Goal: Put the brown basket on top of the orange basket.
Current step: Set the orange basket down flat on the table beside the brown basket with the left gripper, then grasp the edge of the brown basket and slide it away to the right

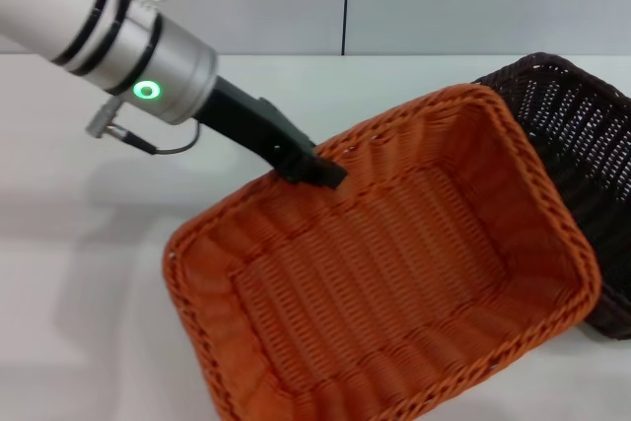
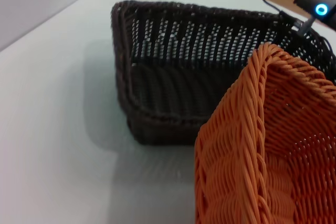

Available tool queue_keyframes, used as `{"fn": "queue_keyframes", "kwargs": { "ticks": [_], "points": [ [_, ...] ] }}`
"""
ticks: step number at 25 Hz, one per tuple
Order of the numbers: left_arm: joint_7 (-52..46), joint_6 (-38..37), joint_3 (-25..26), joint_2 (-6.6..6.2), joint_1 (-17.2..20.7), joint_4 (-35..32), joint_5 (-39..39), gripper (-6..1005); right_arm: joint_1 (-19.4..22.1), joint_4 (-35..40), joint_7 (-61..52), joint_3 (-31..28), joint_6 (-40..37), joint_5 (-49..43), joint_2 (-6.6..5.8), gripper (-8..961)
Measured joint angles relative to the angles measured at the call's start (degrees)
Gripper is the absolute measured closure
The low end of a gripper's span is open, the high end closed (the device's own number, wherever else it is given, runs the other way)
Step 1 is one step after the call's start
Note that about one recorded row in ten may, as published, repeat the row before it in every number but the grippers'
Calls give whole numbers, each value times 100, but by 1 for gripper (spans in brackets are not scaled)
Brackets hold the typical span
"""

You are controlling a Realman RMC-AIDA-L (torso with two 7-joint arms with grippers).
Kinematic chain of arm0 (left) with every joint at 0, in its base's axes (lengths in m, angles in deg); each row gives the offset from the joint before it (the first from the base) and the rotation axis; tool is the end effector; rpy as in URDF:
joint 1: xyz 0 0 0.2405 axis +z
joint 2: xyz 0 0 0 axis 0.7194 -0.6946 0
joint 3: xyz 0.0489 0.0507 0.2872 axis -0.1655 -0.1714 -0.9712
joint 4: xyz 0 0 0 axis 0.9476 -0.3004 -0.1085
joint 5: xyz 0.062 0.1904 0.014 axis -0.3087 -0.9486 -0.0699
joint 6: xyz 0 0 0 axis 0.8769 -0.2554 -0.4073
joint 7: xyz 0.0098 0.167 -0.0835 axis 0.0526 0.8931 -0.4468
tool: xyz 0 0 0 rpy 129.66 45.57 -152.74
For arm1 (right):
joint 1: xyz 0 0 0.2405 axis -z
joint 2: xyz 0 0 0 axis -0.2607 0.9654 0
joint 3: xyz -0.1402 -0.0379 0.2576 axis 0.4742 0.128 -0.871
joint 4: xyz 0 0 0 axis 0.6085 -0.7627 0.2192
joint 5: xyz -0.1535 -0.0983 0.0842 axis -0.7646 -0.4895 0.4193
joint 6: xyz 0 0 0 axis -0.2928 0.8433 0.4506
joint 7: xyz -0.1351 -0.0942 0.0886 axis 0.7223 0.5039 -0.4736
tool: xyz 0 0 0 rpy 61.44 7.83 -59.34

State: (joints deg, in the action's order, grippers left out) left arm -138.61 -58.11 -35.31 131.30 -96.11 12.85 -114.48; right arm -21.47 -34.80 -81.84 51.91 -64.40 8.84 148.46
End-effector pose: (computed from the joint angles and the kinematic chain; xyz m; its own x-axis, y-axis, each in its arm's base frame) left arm -0.1404 0.4180 -0.0546 0.8859 0.4639 -0.0007 0.4598 -0.8782 -0.1318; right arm 0.3570 0.4488 0.0404 0.6212 0.1116 -0.7757 -0.7826 0.1400 -0.6066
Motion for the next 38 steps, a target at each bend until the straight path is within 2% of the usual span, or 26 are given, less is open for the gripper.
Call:
{"fn": "queue_keyframes", "kwargs": {
  "ticks": [5, 11, 17, 20, 24, 25, 27, 30, 32, 33, 34, 35, 36, 37, 38],
  "points": [
    [-64, -296, 188, -42, 119, -206, -5, 779, 19, 17, 0, -71, 0, 0, -7, 328],
    [-55, -289, 158, 14, 98, -223, -37, 748, -38, 10, 5, -134, 1, 0, -21, 328],
    [-13, -264, 189, 17, 116, -238, -39, 718, -39, 19, 39, -135, 5, 0, -22, 328],
    [5, -150, 201, 17, 153, -245, -38, 505, -20, 33, 39, -141, 7, 0, -22, 328],
    [102, 22, 227, 21, 200, -260, 4, 318, -7, 49, 39, -146, 6, 0, -22, 329],
    [299, 299, 336, 39, 262, -269, 84, 271, 3, 58, 39, -138, -12, 1, -22, 329],
    [373, 438, 354, 41, 314, -269, 173, 238, 20, 89, 17, -106, -81, -19, -23, 329],
    [725, 919, 369, 44, 542, -268, 676, 188, 68, 281, -301, 64, -170, -292, -43, 329],
    [1250, 1404, 369, 50, 822, -206, 1419, 172, 88, 381, -498, 135, -145, -419, -45, 329],
    [1643, 1678, 358, 54, 987, -123, 1958, 172, 147, 690, -1051, 320, -70, -783, -72, 329],
    [1643, 1678, 358, 54, 987, -123, 1958, 172, 147, 690, -1051, 320, -70, -783, -72, 329],
    [2202, 1972, 333, 57, 1185, 54, 2635, 172, 173, 820, -1350, 393, -53, -975, -91, 329],
    [2769, 2203, 309, 61, 1327, 258, 3258, 172, 276, 1224, -2265, 633, -60, -1569, -162, 329],
    [2769, 2203, 309, 61, 1327, 258, 3258, 173, 276, 1224, -2265, 633, -60, -1569, -162, 329],
    [4108, 2564, 303, 68, 1559, 951, 4653, 173, 446, 1960, -3664, 1062, -115, -2552, -286, 329]
  ]
}}
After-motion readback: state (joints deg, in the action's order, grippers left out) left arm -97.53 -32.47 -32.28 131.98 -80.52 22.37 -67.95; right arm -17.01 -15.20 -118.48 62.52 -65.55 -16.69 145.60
